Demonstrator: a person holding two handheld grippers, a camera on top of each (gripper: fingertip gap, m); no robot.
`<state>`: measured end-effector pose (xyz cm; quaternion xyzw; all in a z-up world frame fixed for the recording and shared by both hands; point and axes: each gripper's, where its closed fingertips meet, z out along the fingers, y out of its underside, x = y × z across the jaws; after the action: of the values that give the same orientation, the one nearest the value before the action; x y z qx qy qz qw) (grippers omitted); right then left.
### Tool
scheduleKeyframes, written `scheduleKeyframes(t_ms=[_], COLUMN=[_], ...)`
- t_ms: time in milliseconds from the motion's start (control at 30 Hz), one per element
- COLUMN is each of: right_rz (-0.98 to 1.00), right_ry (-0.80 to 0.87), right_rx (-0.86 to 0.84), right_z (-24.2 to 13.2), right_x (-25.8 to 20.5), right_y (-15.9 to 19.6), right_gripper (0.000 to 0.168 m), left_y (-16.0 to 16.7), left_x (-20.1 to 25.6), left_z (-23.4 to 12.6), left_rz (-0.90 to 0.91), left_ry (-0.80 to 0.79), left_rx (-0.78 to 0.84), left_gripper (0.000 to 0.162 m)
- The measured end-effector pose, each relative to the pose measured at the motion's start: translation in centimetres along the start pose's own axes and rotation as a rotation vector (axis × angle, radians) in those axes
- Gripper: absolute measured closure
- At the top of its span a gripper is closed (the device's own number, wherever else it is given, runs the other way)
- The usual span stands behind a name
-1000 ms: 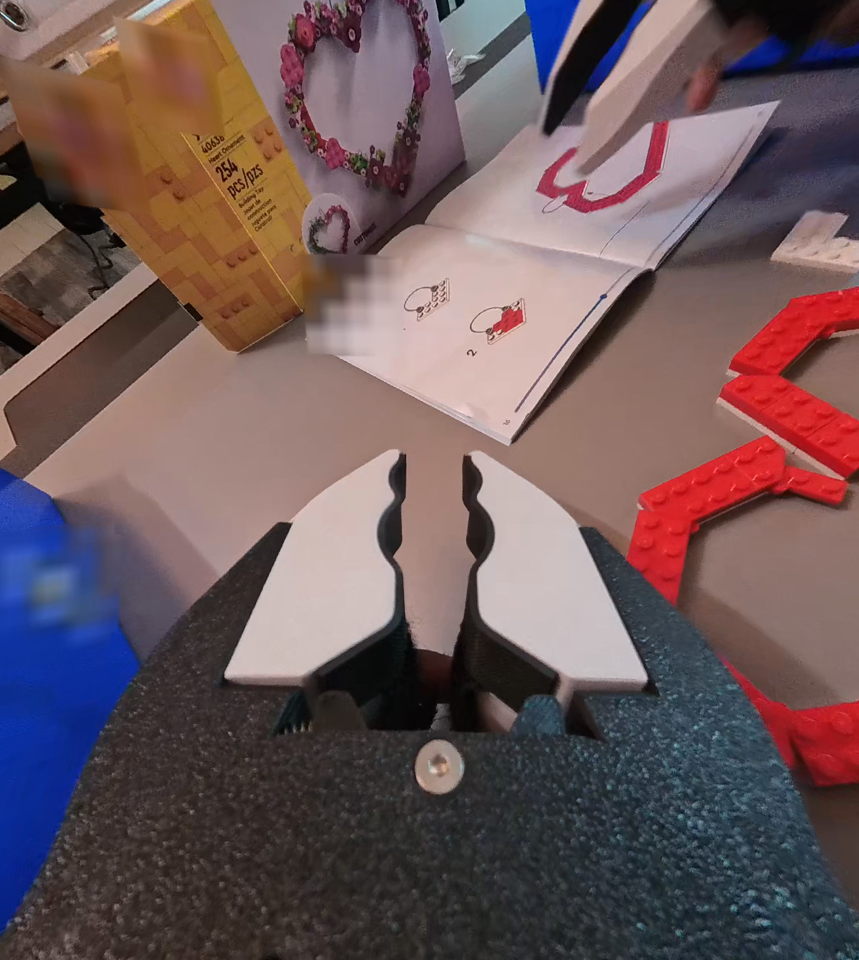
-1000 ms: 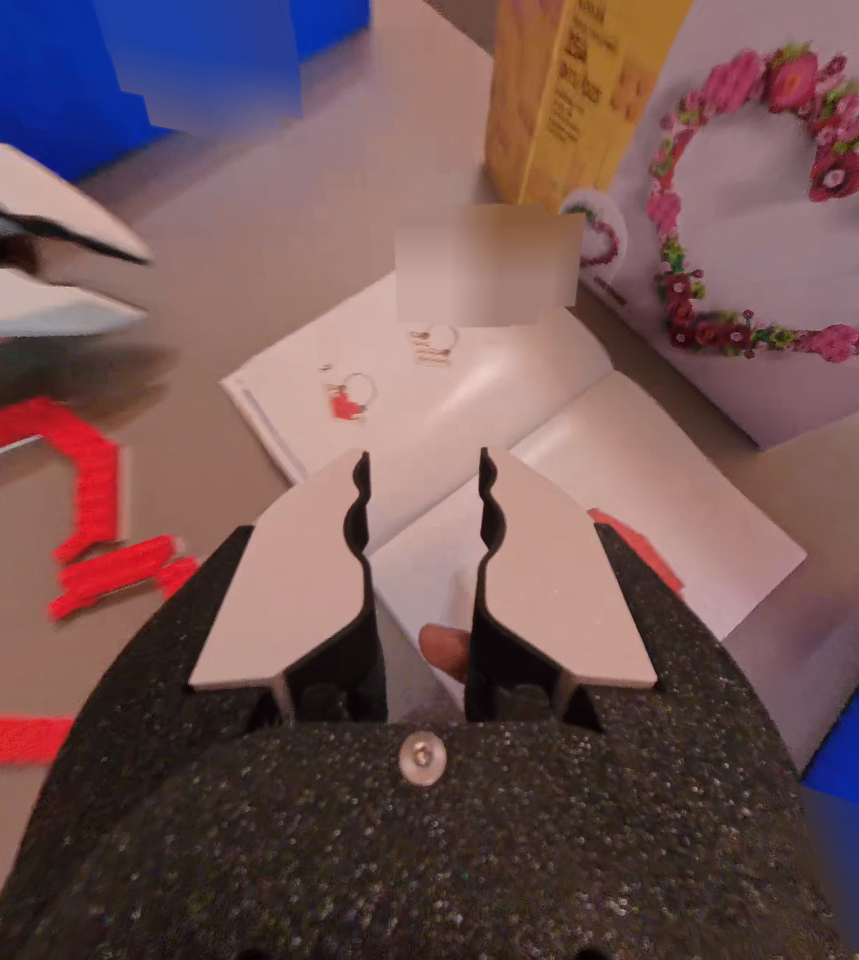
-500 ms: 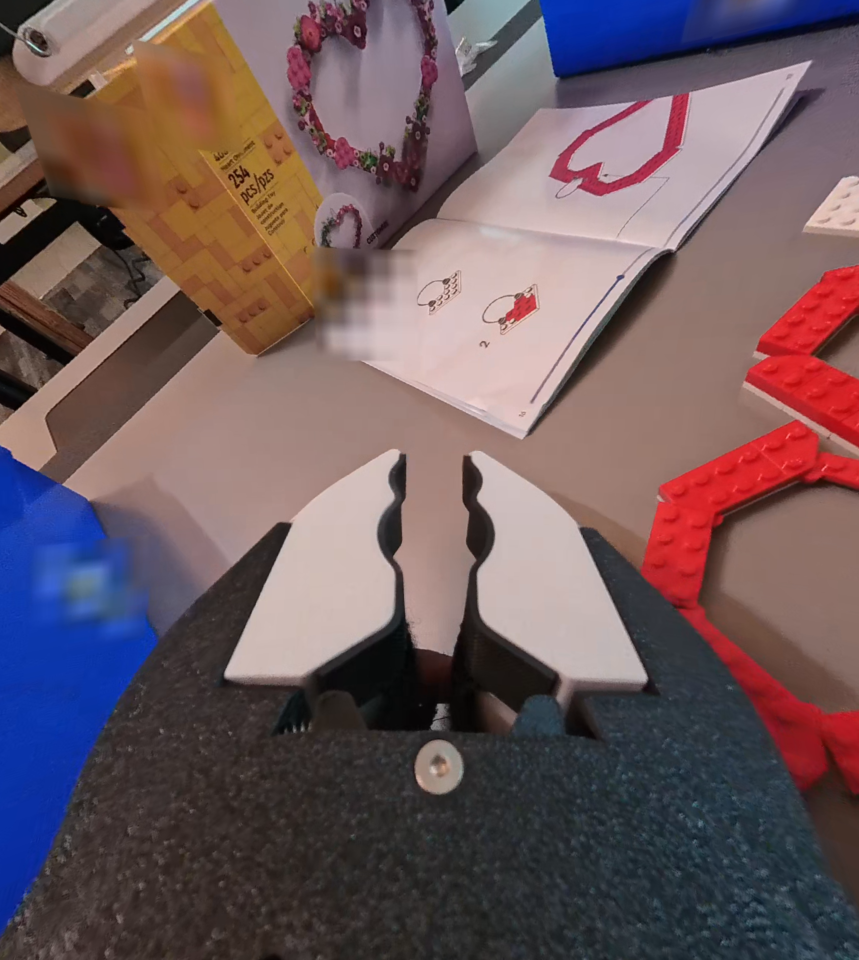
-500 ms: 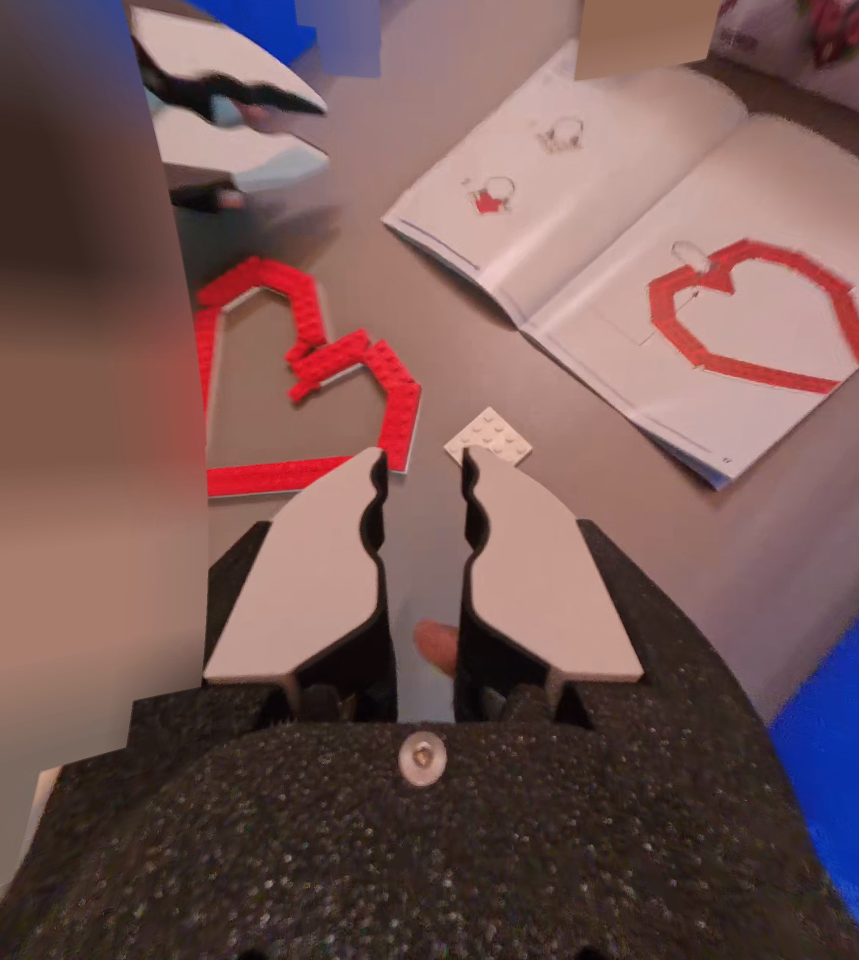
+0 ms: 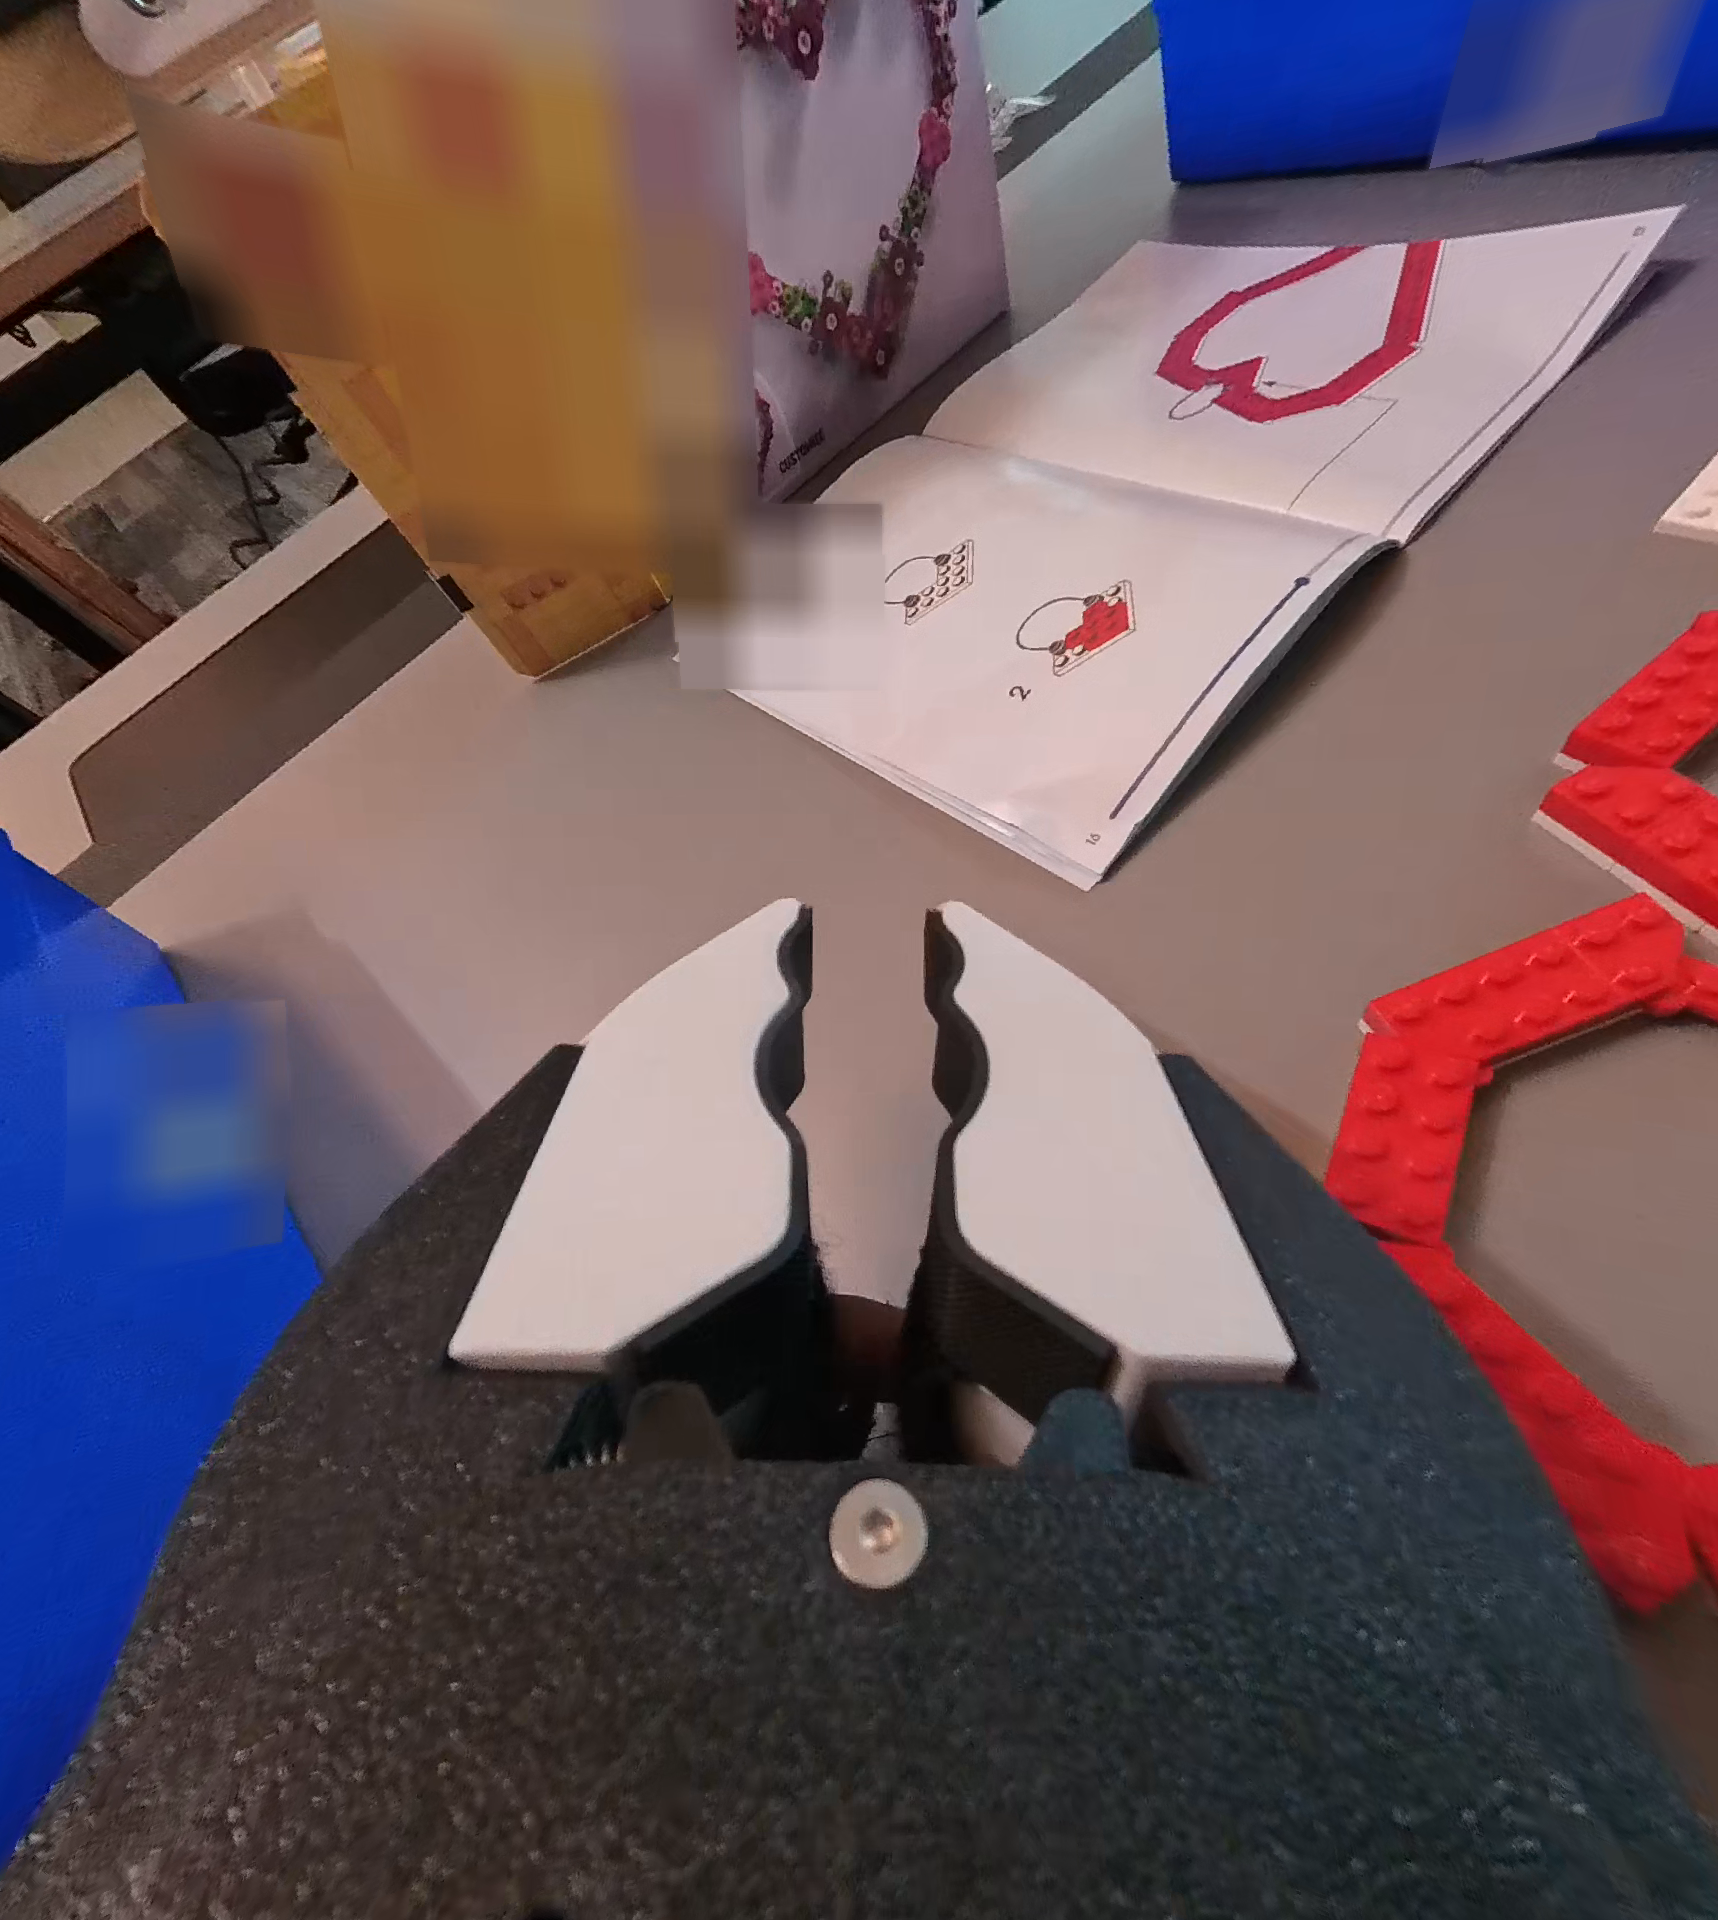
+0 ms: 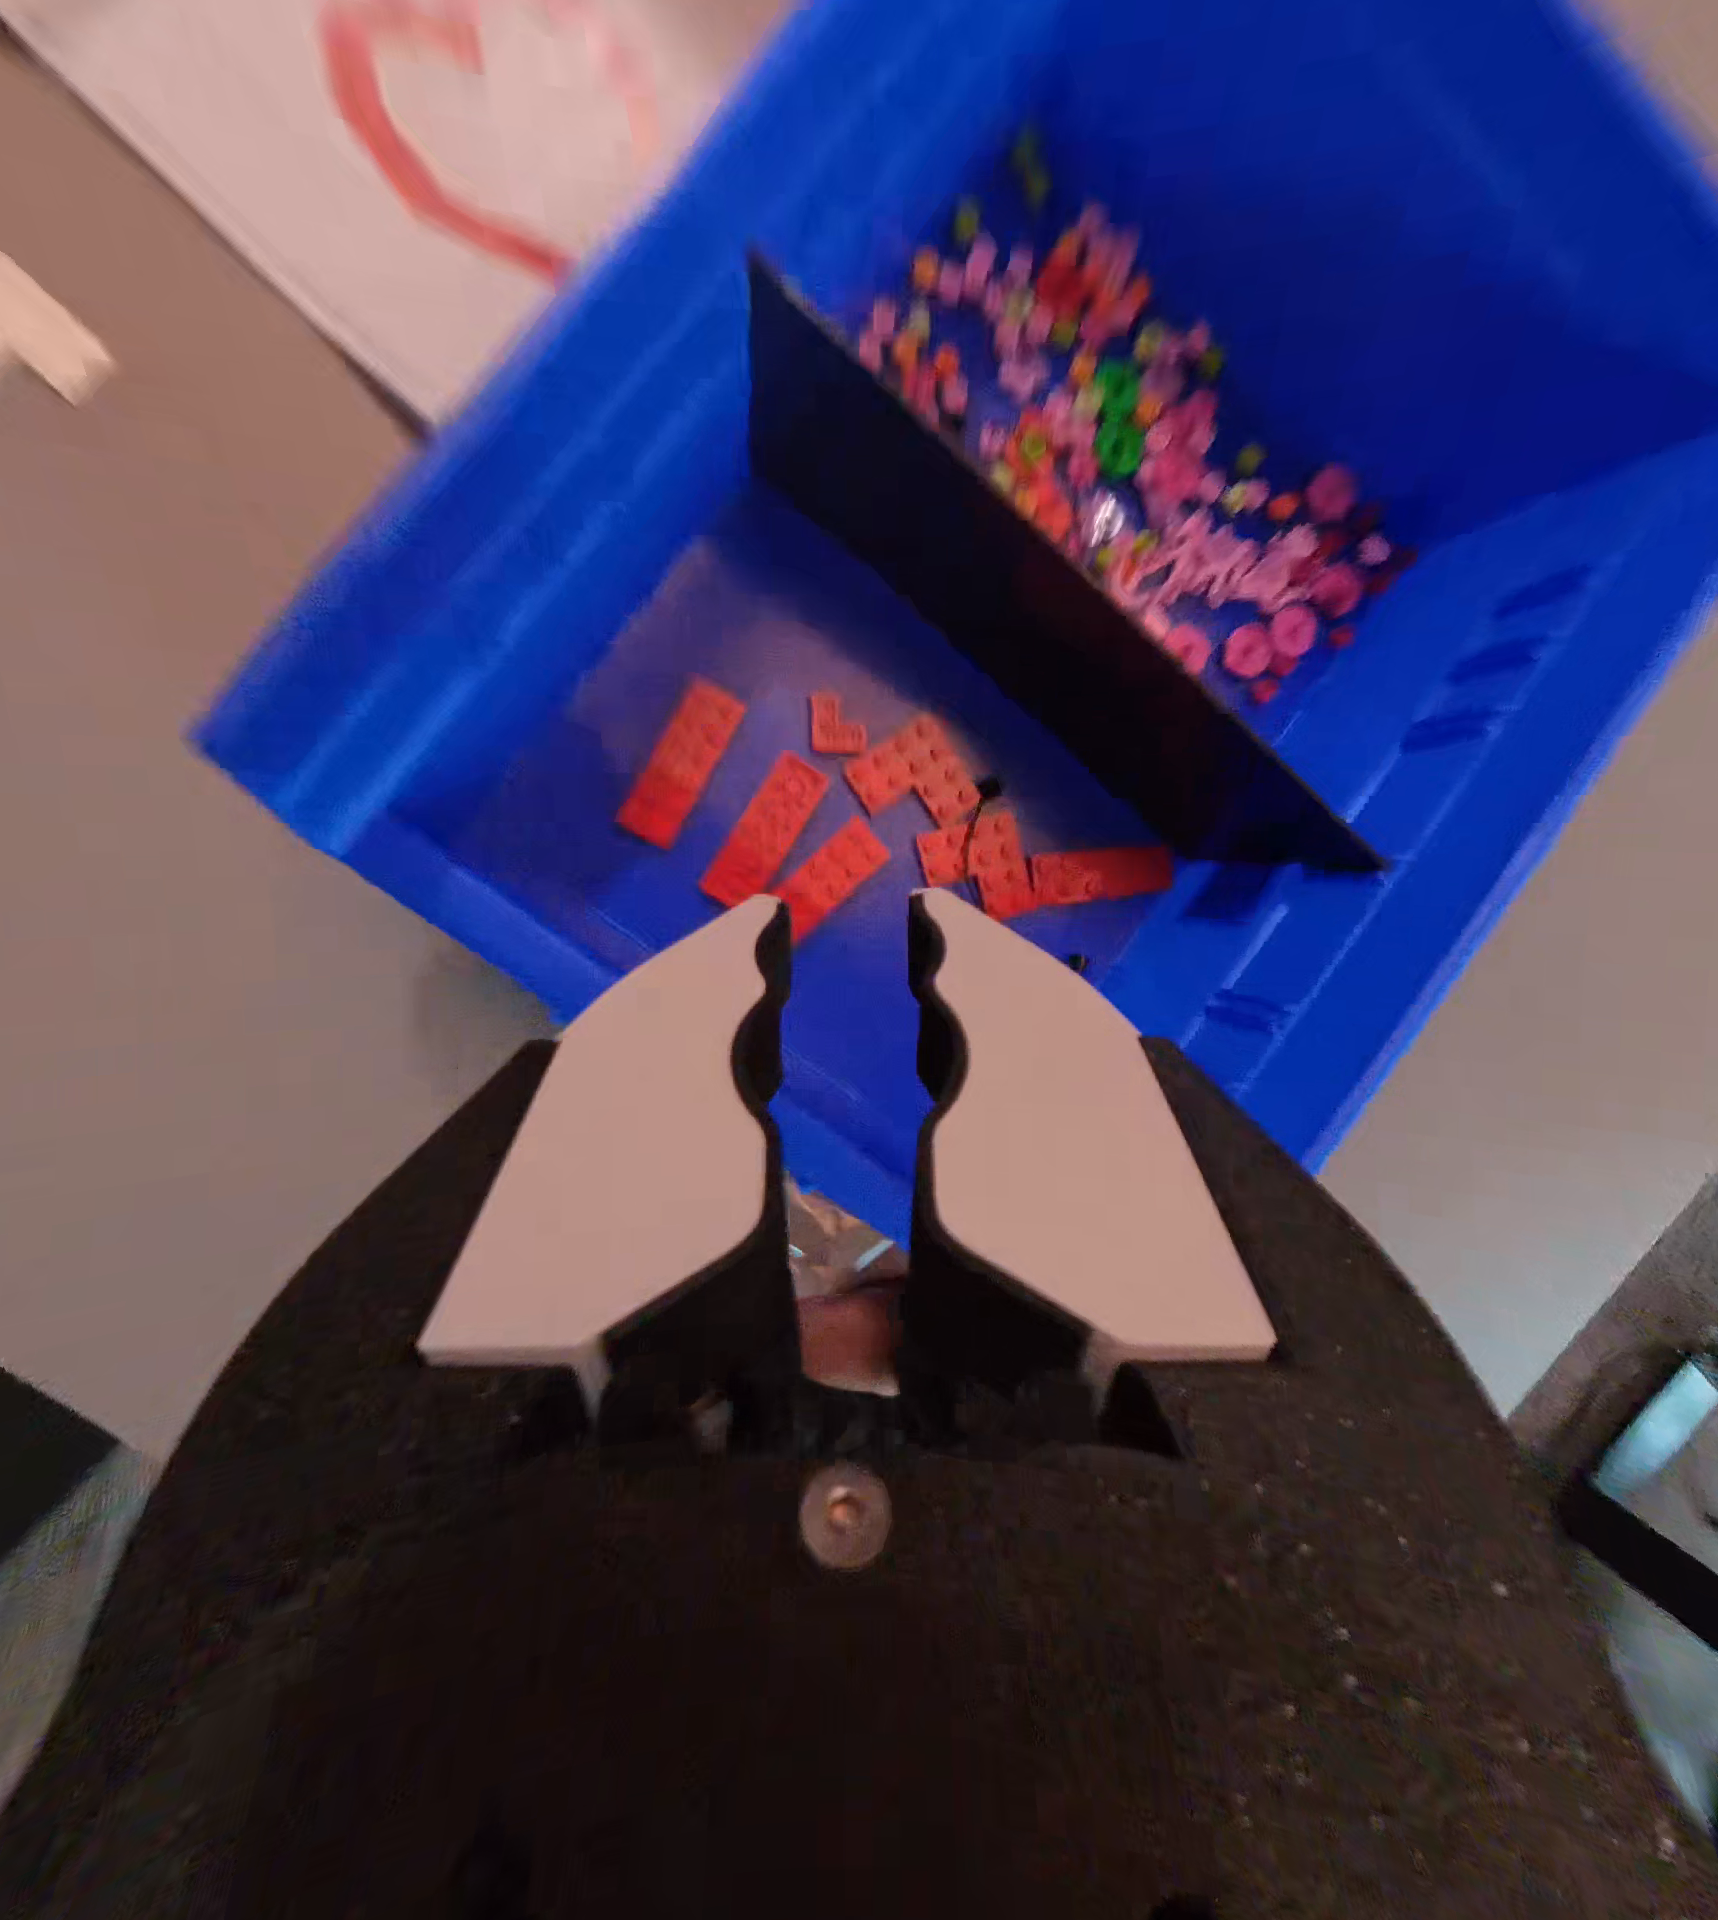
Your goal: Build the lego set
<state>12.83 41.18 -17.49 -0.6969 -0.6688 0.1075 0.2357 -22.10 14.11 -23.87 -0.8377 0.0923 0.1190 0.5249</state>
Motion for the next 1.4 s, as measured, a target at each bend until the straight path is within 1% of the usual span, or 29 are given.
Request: scheduleKeyframes(t_ms=[100,167,200,233,333,400,433,467,500,567,667,733,800,867,967,1067,1167,1233,1400], right_rz=[-0.075,-0.088,-0.109,-0.135,-0.163,-0.203,-0.216,-0.218,-0.215,-0.221,-0.180,-0.130,-0.077,-0.050,-0.053,-0.061,-0.067,-0.038,0.158], right_ry=[-0.001,0.056,0.090,0.096,0.042,0.064,0.066,0.066,0.065,0.068,0.072,0.033,-0.032,-0.102,-0.194,-0.321,-0.388,-0.445,-0.670], right_rx=[-0.296,-0.510,-0.572,-0.594,-0.573,-0.570,-0.563,-0.556,-0.550,-0.524,-0.390,-0.211,0.006,0.204,0.447,0.636,0.754,0.789,0.808], right_z=[3.6,5.3,5.9,6.6,8.4,8.9,9.2,9.4,9.5,9.2,7.7,6.1,3.8,0.9,-3.1,-5.4,-5.4,-4.2,-1.3], right_x=[2.2,3.8,4.6,4.9,4.5,4.9,4.9,4.9,4.8,4.8,4.3,3.0,0.9,-1.9,-7.2,-13.2,-17.8,-19.9,-22.1], right_y=[2.8,5.3,6.0,6.2,6.2,6.3,6.3,6.4,6.4,6.2,4.4,1.8,-1.6,-4.9,-8.9,-11.3,-12.5,-13.0,-13.8], right_gripper=[0.147,0.147,0.147,0.146,0.144,0.144,0.152,0.163,0.167,0.167,0.167,0.167,0.167,0.167,0.167,0.167,0.167,0.167,0.167], left_y=[0.0,-0.1,-0.2,-0.3,-0.5,-0.5,-0.5,-0.5,-0.5,-0.5,-0.6,-0.7,-0.7,-0.8,-0.7,-0.5,-0.3,-0.3,-0.3], left_x=[0.1,0.2,0.3,0.3,0.2,-0.1,-0.2,-0.2,-0.2,-0.1,0.1,0.1,0.1,0.2,0.3,0.7,0.9,1.0,1.2], left_z=[0.0,-0.1,-0.2,-0.3,-0.5,-0.5,-0.5,-0.5,-0.5,-0.5,-0.6,-0.7,-0.7,-0.8,-0.8,-0.7,-0.6,-0.6,-0.6], left_rz=[0.022,0.041,0.048,0.054,0.056,0.043,0.037,0.034,0.033,0.039,0.049,0.050,0.050,0.050,0.053,0.072,0.091,0.100,0.115], left_ry=[-0.009,-0.012,-0.015,-0.016,-0.018,-0.023,-0.023,-0.022,-0.020,-0.016,-0.010,-0.007,-0.003,-0.004,0.000,0.009,0.013,0.014,0.023], left_rx=[0.002,0.012,0.020,0.030,0.051,0.053,0.052,0.051,0.052,0.057,0.066,0.072,0.078,0.083,0.076,0.058,0.046,0.044,0.047], left_gripper=[0.142,0.142,0.142,0.142,0.142,0.142,0.142,0.142,0.142,0.142,0.142,0.142,0.142,0.142,0.142,0.142,0.142,0.142,0.142])
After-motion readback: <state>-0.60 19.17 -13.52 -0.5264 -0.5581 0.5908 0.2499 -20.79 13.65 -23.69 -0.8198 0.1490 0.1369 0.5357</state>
